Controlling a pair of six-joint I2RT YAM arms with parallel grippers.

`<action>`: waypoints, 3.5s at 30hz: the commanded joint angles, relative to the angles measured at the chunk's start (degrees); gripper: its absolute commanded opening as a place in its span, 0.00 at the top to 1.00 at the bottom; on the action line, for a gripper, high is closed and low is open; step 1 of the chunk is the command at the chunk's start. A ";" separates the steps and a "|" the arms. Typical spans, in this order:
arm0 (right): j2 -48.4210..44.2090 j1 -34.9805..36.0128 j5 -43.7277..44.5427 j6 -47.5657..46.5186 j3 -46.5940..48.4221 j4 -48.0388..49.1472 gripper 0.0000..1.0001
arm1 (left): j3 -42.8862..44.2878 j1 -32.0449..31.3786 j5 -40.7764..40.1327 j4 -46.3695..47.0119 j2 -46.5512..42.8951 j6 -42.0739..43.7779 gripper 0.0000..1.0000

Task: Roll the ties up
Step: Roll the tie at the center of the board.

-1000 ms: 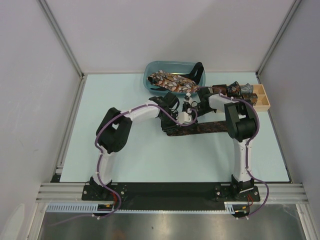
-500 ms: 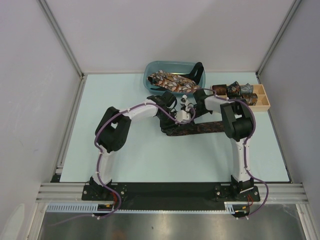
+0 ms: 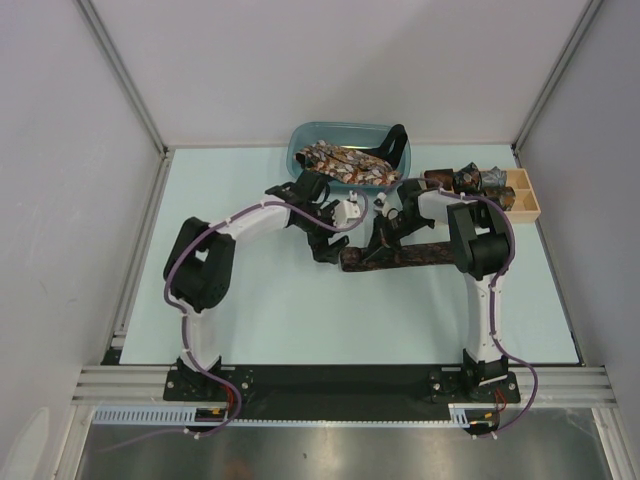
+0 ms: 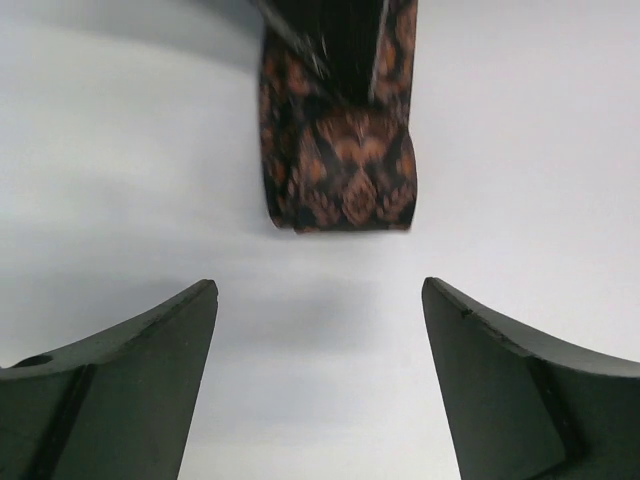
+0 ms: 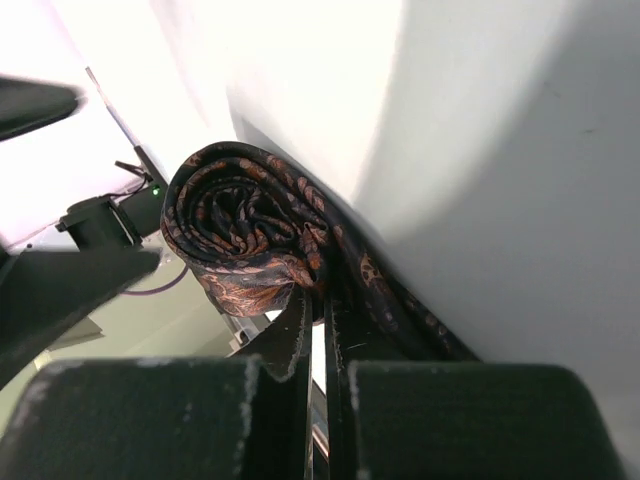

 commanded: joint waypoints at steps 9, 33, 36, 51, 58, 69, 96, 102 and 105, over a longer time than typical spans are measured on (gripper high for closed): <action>0.87 0.94 12.59 -0.32 1.16 -2.29 1.00 | 1.51 -6.02 -0.60 9.27 1.90 0.60 0.06; -6.87 -1.78 5.29 -3.39 3.10 -6.24 0.69 | 2.21 -8.66 -9.05 1.45 6.21 6.13 0.69; -6.00 -1.69 5.91 -3.04 3.18 -5.45 0.68 | 2.13 -8.66 -8.70 1.36 6.13 5.87 0.70; -0.98 2.00 10.56 -3.12 4.86 -2.11 0.84 | 2.13 -8.49 -8.34 1.01 5.95 5.26 0.67; -0.19 3.05 15.83 -5.76 4.51 -4.57 1.00 | 1.60 -5.77 -5.09 1.88 3.41 2.19 0.45; 0.51 2.88 16.72 -6.64 4.95 -5.89 1.00 | -0.42 -4.18 -1.76 4.43 0.94 -0.45 0.26; 1.13 1.91 14.17 -6.64 3.98 -5.98 1.00 | 13.19 -9.27 0.45 3.21 9.46 -5.29 0.55; 1.22 1.30 12.41 -6.12 3.54 -5.63 1.00 | 15.31 -9.98 0.09 2.94 13.42 -6.96 0.53; 1.48 0.95 11.62 -5.50 3.10 -5.19 1.00 | 15.48 -10.33 0.53 3.38 14.56 -8.01 0.52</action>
